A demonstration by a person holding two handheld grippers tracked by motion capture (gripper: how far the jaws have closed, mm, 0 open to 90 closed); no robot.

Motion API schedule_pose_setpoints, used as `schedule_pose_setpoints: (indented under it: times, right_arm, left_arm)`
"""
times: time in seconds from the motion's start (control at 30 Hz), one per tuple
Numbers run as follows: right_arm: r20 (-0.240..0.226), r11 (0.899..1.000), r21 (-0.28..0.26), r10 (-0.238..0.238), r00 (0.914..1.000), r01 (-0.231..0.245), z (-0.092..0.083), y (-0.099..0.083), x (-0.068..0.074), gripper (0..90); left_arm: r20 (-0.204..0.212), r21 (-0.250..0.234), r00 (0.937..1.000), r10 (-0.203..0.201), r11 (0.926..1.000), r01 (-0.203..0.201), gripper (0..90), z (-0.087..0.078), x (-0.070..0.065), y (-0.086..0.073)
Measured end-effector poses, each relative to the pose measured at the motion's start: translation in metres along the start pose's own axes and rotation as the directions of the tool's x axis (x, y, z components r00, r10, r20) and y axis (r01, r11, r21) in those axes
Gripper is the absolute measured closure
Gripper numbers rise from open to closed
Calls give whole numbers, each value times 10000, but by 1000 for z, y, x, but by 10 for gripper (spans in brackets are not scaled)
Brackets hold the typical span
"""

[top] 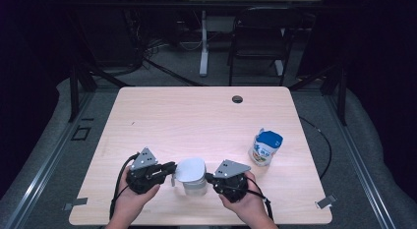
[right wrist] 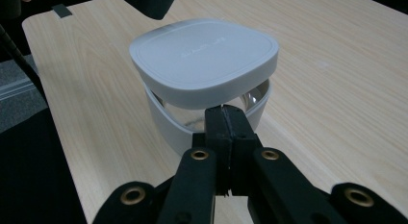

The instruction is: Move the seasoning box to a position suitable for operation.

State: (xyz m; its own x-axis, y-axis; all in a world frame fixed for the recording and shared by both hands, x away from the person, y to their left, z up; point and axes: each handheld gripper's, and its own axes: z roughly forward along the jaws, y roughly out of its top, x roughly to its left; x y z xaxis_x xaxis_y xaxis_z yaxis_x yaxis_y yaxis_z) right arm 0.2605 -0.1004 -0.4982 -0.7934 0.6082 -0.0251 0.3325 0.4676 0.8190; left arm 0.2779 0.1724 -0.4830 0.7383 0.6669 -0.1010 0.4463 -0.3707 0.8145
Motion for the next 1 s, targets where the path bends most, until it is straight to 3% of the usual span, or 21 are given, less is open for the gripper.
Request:
schedule_pose_setpoints:
  times: [0.3,0.6,1.0]
  right_arm:
    - [-16,9998,-198,-29,10000,29,-3,6,1,899]
    - [-76,9997,-234,-30,10000,29,-2,11,2,899]
    - [-164,9999,14,-138,9998,138,2,19,0,900]
  left_arm:
    - [-119,18,9998,-186,9998,186,752,-4,3,-5]
    - [-525,41,9979,-387,9992,390,714,-12,14,-10]
    - [-673,139,9973,-310,9994,320,693,-18,20,-12]
